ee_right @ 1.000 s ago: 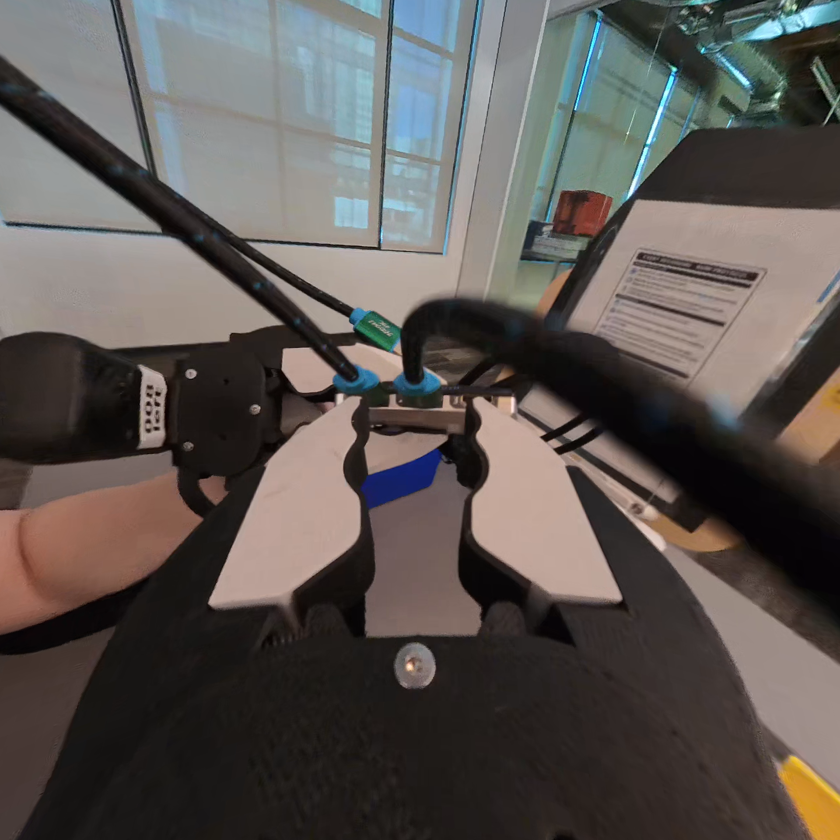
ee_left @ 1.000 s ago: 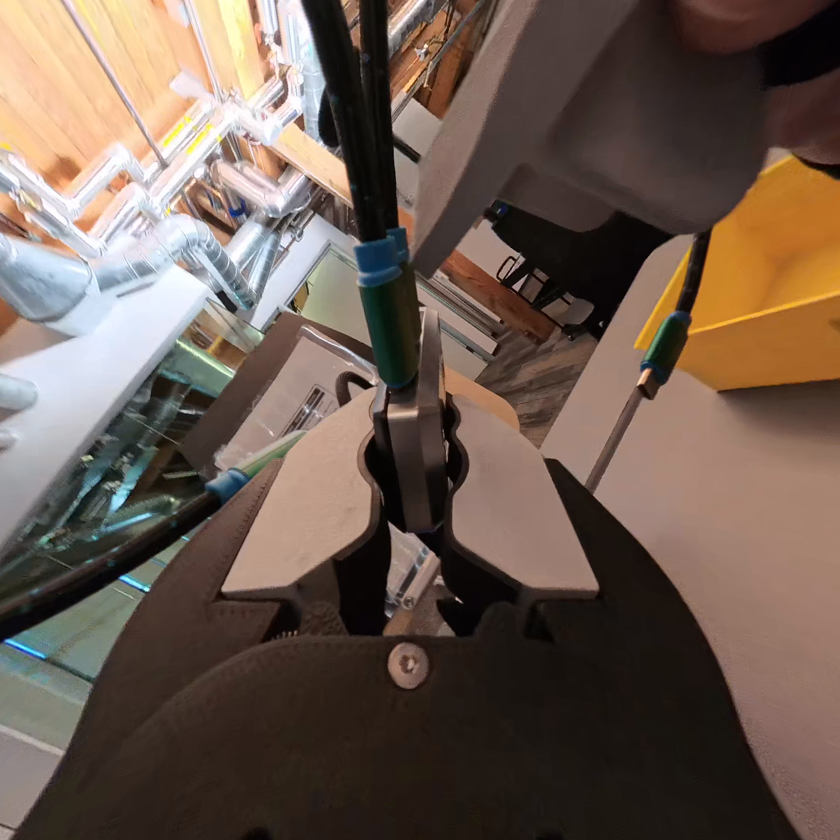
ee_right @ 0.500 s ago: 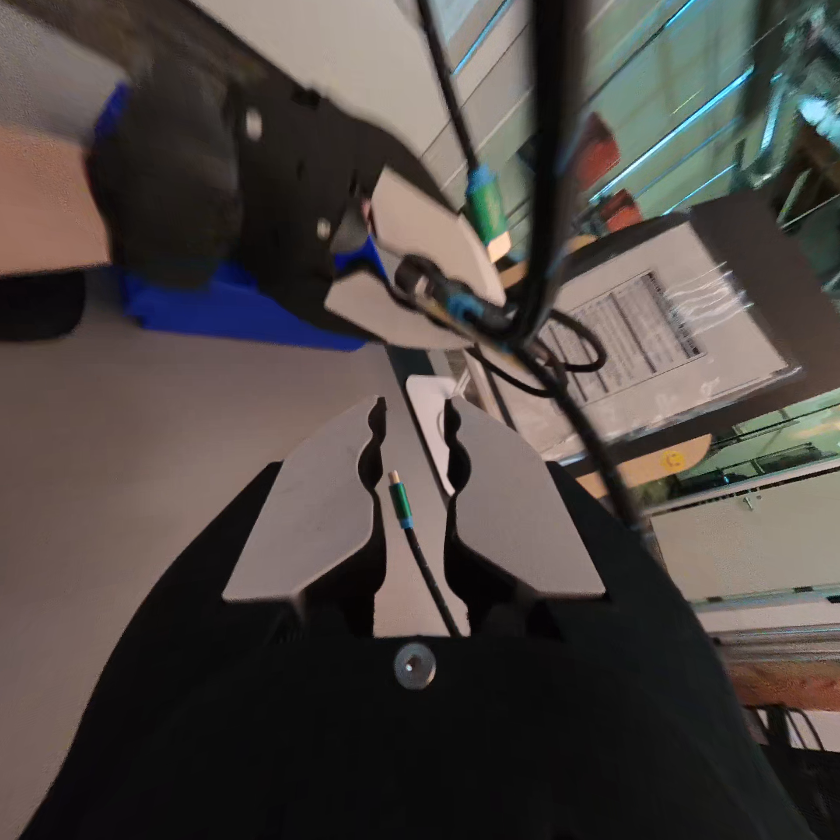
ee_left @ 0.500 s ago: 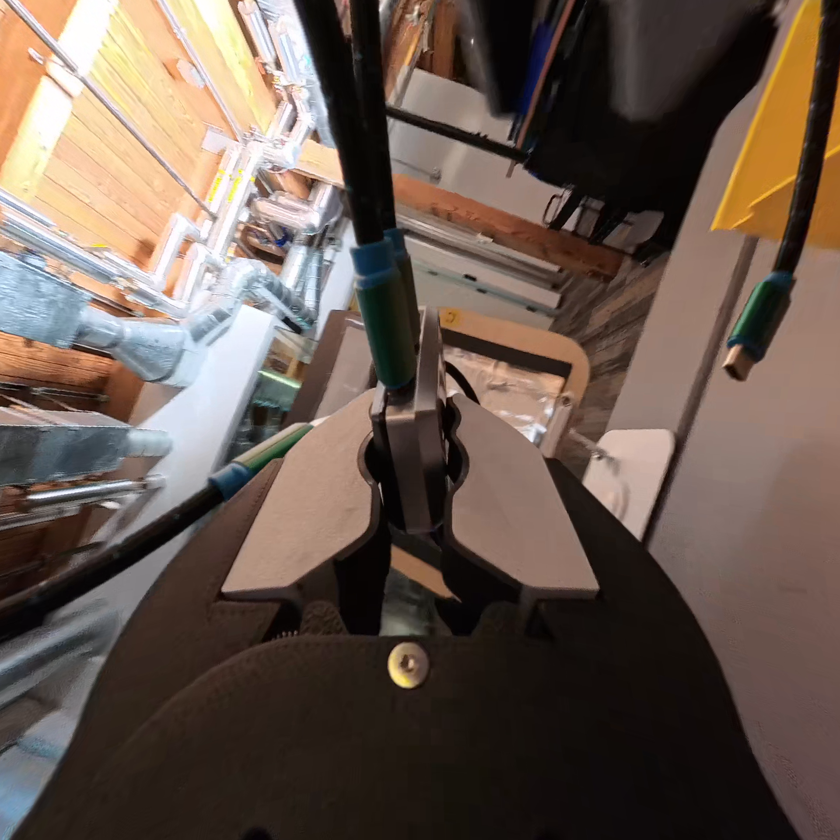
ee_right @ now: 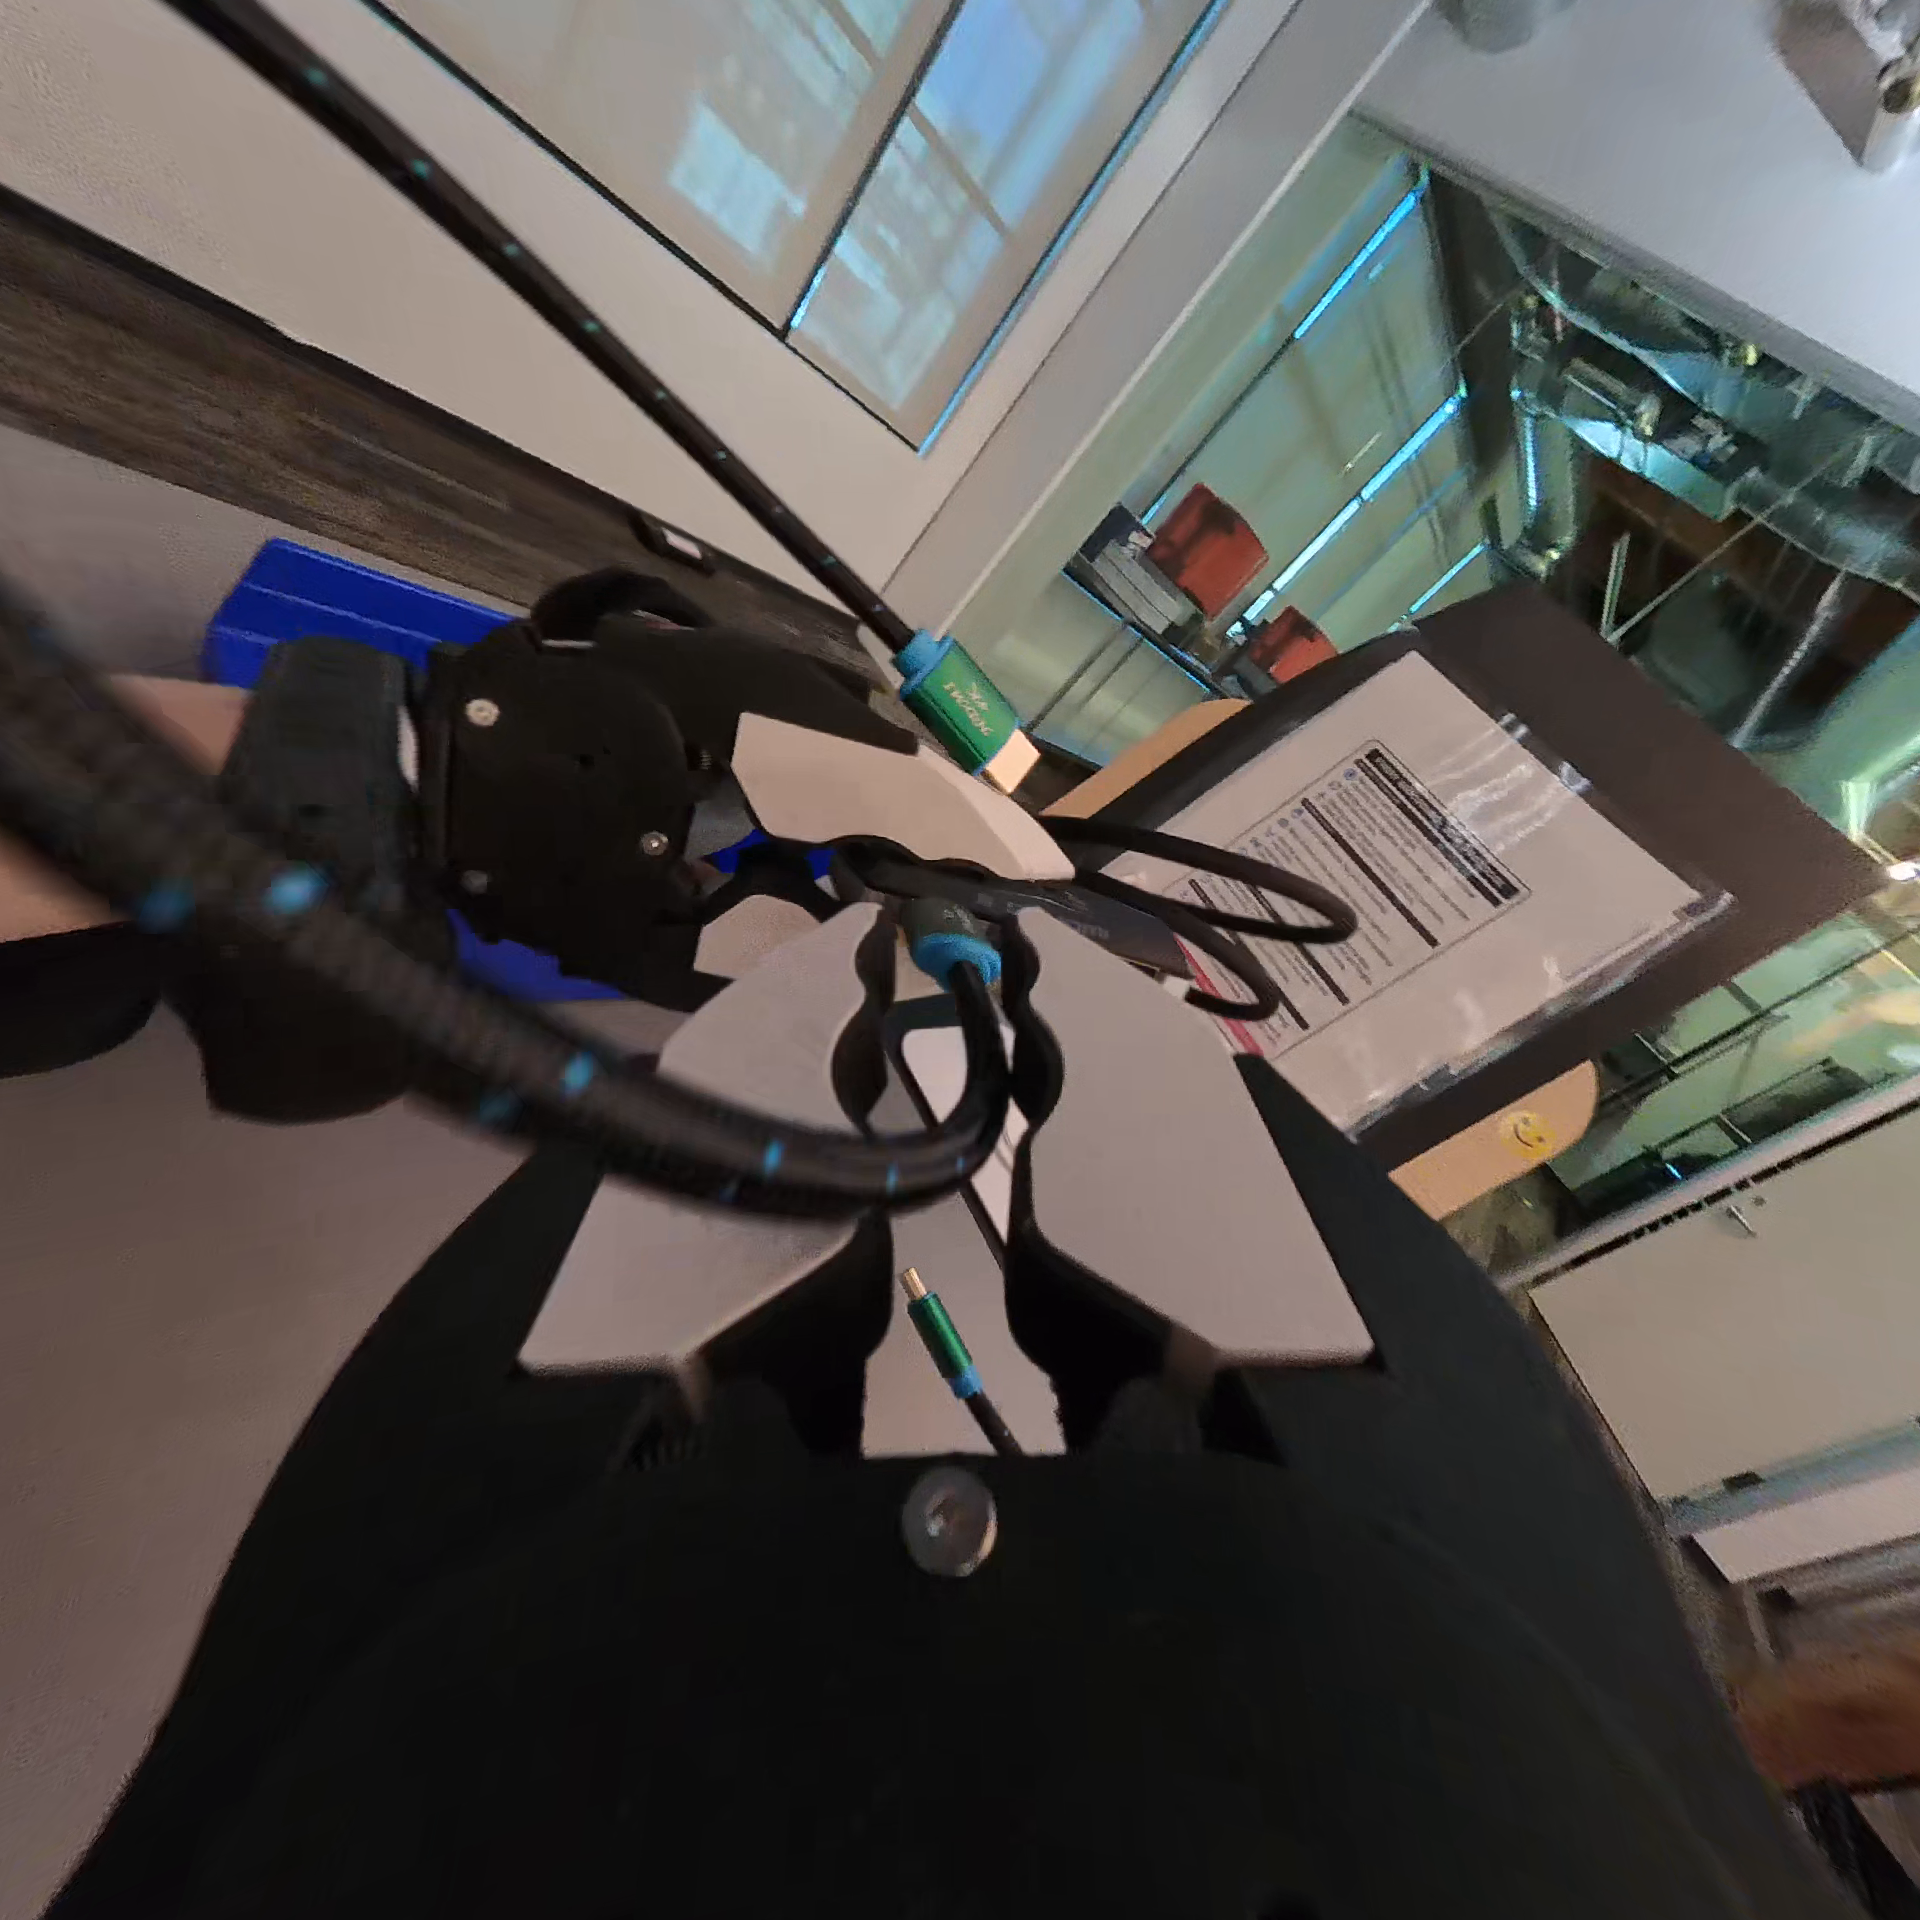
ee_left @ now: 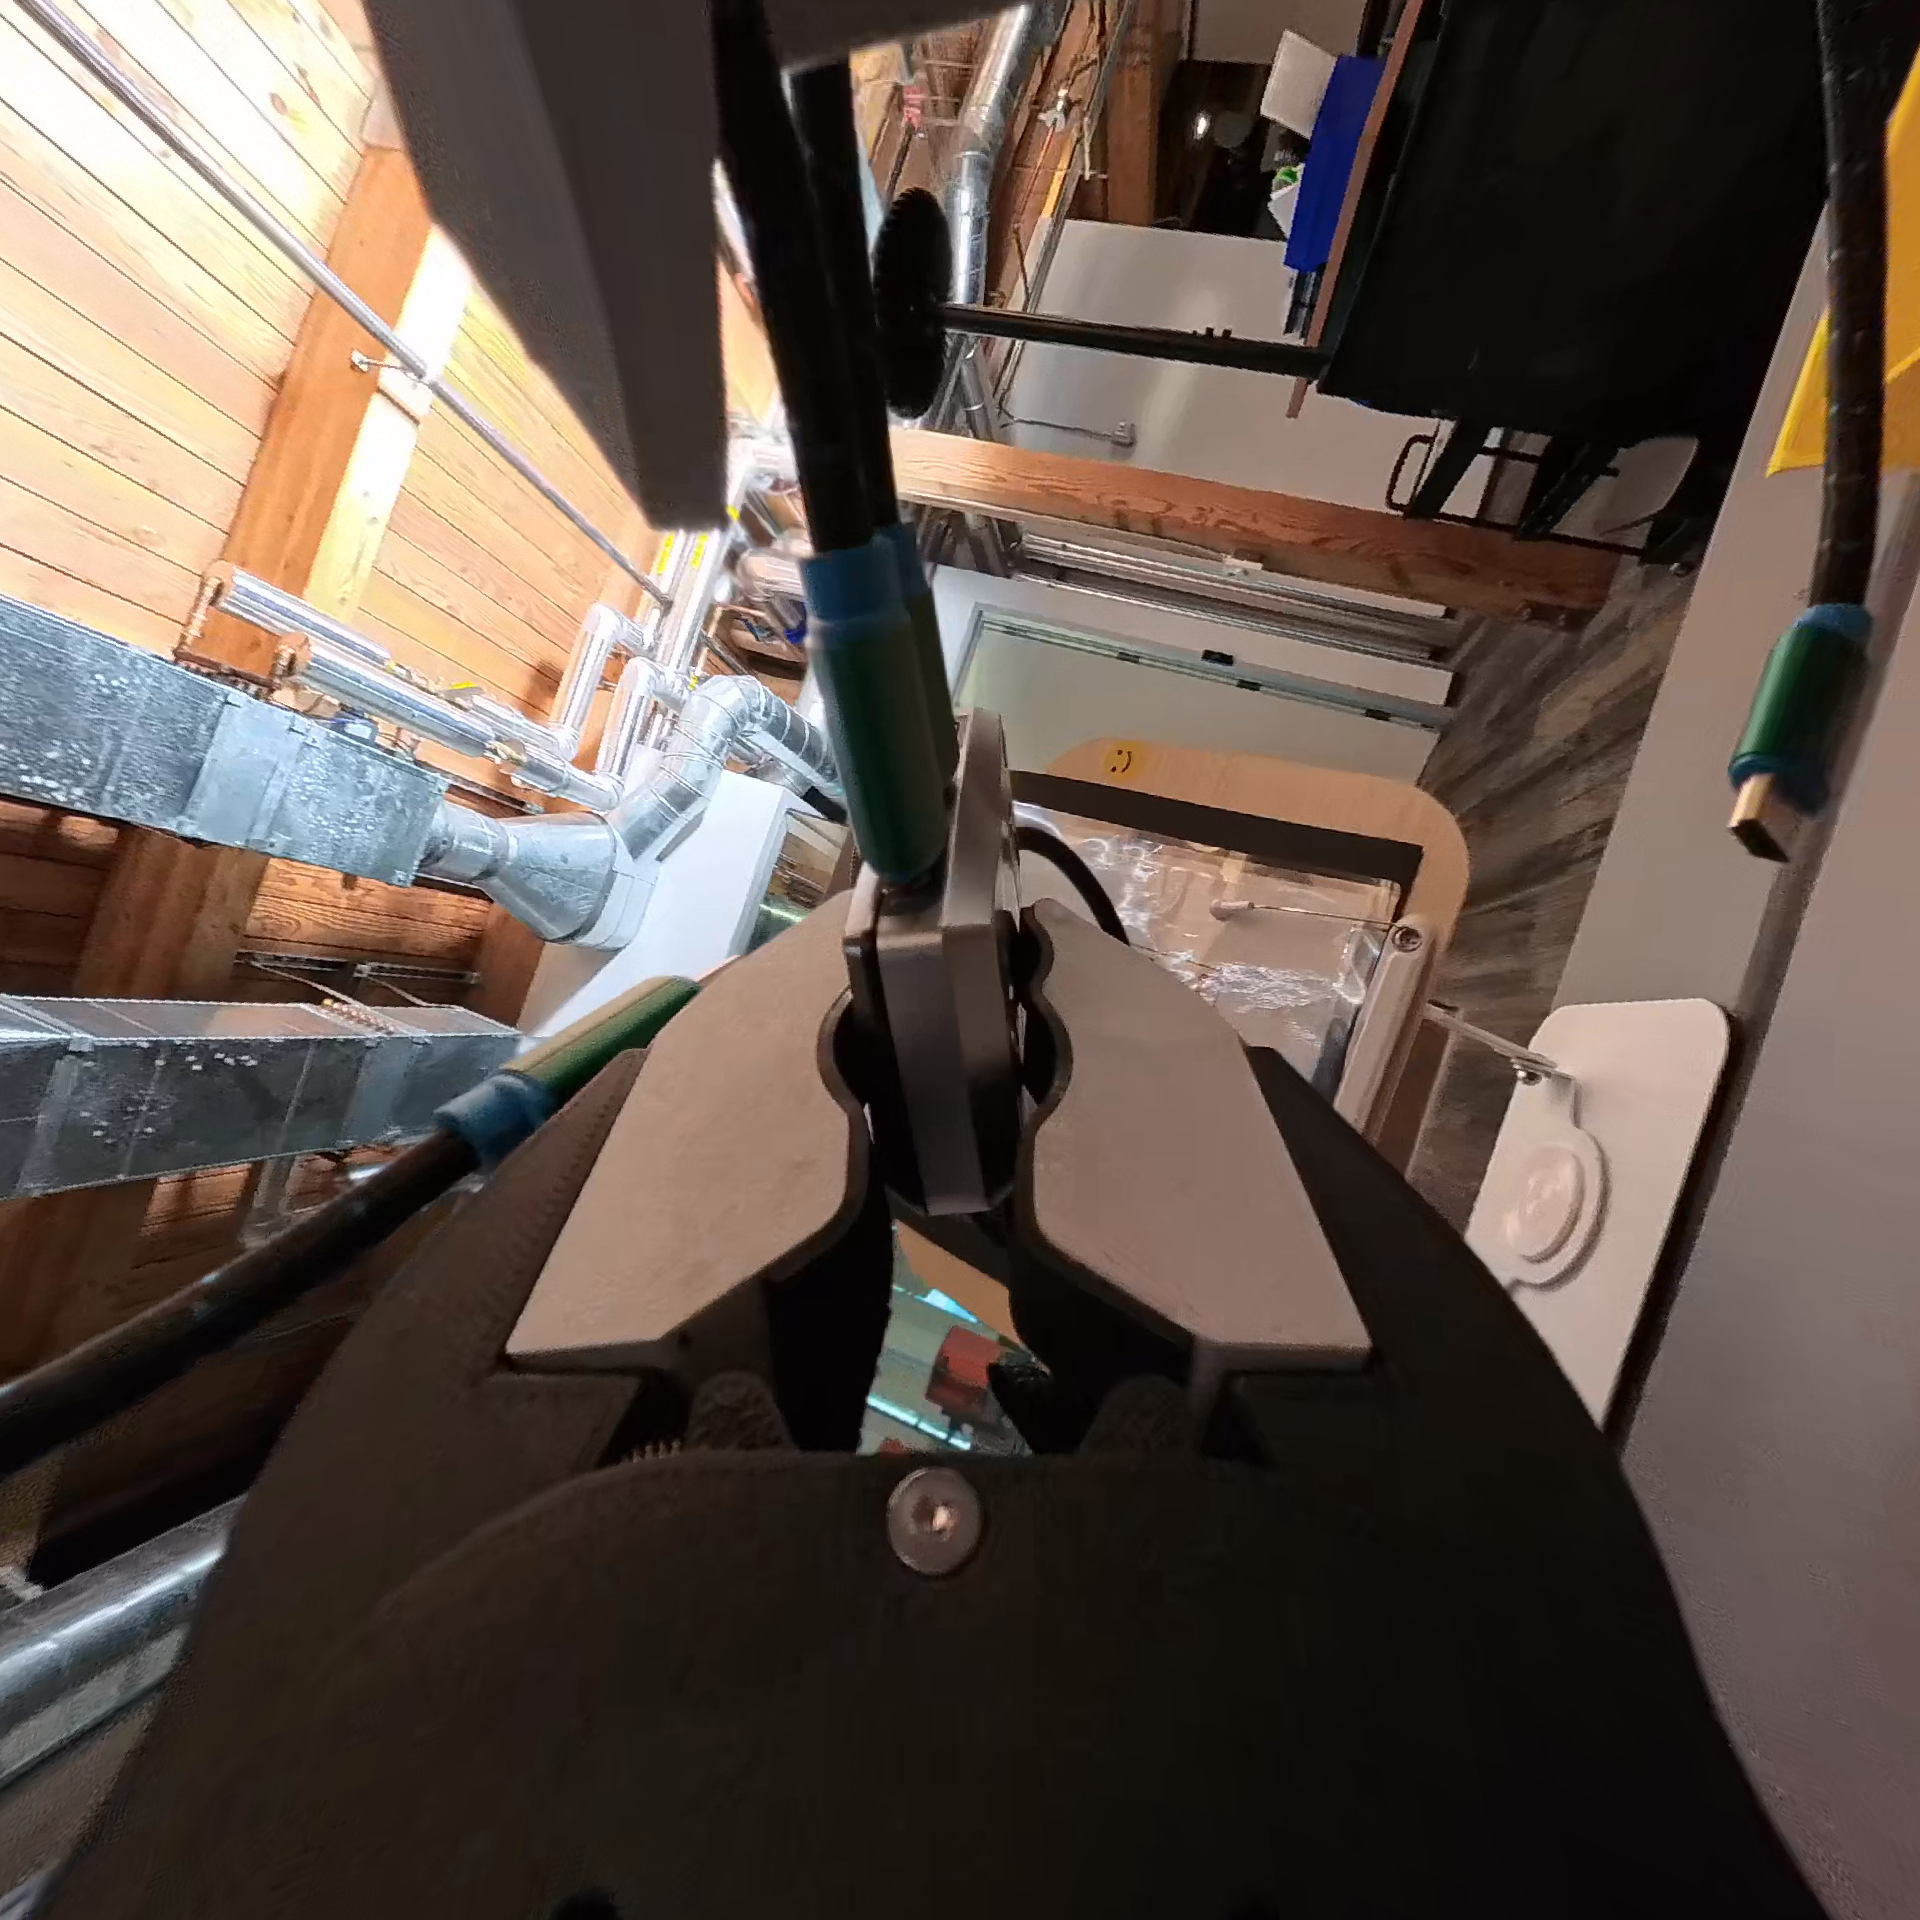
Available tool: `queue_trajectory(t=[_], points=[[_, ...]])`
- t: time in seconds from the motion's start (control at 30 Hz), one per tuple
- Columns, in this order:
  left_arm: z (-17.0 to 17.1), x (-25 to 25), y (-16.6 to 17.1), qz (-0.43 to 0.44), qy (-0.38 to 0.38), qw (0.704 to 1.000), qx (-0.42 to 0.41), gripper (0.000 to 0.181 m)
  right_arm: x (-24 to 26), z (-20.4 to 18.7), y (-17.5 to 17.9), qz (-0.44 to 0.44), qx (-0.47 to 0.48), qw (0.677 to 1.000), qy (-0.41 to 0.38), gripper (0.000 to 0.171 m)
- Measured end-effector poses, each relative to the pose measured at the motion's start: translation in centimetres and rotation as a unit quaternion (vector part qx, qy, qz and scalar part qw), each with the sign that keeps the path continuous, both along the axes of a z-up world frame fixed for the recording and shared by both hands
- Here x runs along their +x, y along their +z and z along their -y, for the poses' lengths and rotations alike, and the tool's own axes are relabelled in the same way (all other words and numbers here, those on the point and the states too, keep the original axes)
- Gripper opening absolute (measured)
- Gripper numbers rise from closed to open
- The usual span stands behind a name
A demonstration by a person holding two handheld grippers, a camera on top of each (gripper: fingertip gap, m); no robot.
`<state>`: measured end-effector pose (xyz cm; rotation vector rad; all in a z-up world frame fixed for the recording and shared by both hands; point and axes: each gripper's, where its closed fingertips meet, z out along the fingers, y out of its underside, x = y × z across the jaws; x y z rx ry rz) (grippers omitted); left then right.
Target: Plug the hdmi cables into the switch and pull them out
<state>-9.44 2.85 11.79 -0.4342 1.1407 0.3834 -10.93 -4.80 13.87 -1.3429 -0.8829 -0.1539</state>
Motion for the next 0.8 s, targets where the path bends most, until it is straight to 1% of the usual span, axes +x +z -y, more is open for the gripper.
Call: queue_trajectory(t=[0.03,0.1,0.33,0.4,0.47,0.6,0.8], points=[[0.0,0.0,0.0,0.002,0.004,1.000,0.008,0.022,0.2,-0.2,0.0,-0.002,-0.001,1.000,-0.009,0.016],[0.0,0.1,0.0,0.004,0.010,1.000,0.016,0.022,0.4,-0.4,-0.1,-0.008,-0.009,1.000,-0.019,0.015],[0.1,0.4,-0.4,-0.001,0.016,1.000,0.025,0.022,1.6,-0.6,-1.7,0.022,-0.075,0.994,-0.076,0.017],[0.3,0.5,-0.3,0.003,0.016,0.999,0.034,0.022,1.7,-0.3,-1.9,0.002,-0.098,0.991,-0.092,0.017],[0.5,0.4,-0.2,0.008,0.014,0.999,0.037,0.022,1.5,-0.1,-1.6,-0.018,-0.103,0.990,-0.092,0.017],[0.7,0.3,0.0,0.011,0.018,0.999,0.036,0.022,1.4,-0.3,-1.6,-0.024,-0.099,0.992,-0.073,0.018],[0.9,0.2,0.4,0.018,0.022,0.999,0.035,0.022,1.2,-0.5,-1.4,-0.013,-0.079,0.996,-0.046,0.015]])
